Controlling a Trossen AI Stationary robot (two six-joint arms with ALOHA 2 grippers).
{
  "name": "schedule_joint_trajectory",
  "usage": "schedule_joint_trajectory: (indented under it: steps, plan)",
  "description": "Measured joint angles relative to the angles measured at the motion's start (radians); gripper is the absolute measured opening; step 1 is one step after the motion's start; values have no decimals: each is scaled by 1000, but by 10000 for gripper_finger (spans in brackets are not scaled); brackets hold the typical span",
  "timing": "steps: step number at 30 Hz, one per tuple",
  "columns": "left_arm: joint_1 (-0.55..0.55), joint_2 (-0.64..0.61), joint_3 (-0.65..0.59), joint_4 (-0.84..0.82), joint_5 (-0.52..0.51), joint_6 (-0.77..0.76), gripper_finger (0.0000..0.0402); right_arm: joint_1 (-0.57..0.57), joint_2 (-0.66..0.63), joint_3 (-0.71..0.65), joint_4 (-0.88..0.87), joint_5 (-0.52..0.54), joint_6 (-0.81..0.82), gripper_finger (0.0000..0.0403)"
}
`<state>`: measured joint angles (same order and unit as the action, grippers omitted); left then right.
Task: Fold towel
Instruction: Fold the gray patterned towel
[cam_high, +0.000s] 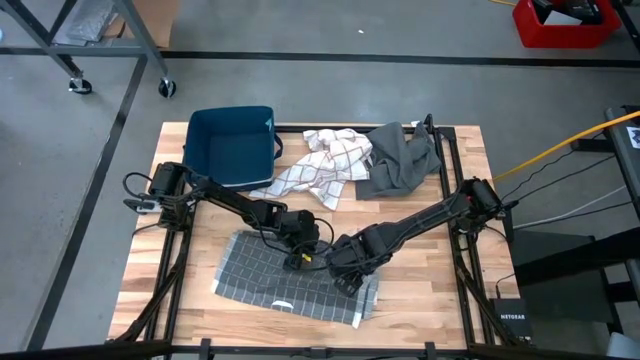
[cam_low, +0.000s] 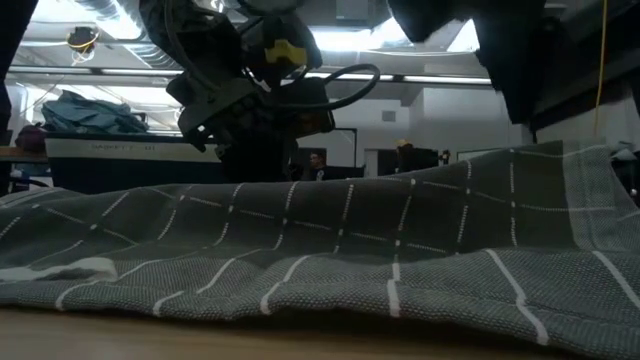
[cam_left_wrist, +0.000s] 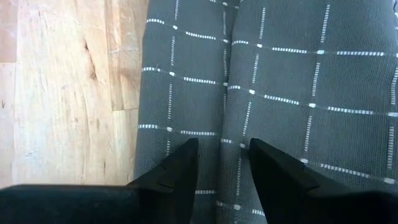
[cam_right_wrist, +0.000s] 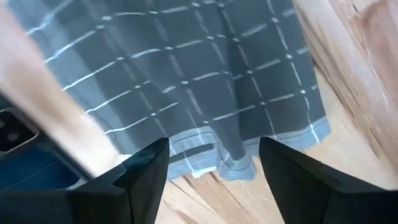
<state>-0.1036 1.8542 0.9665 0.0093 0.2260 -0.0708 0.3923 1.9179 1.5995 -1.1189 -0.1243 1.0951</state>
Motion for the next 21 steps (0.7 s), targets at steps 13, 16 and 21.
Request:
schedule_joint_trajectory:
  steps: [13,16,21]
  plan:
    - [0,0,0,-1,0,-4,135,0,2,-97,64,-52,52,195]
    - [0,0,0,-1,0,-5,134,0,2,-97,79,-53,52,141]
    - [0,0,0,-1,0,-7,108,0,2,-97,78,-53,52,34]
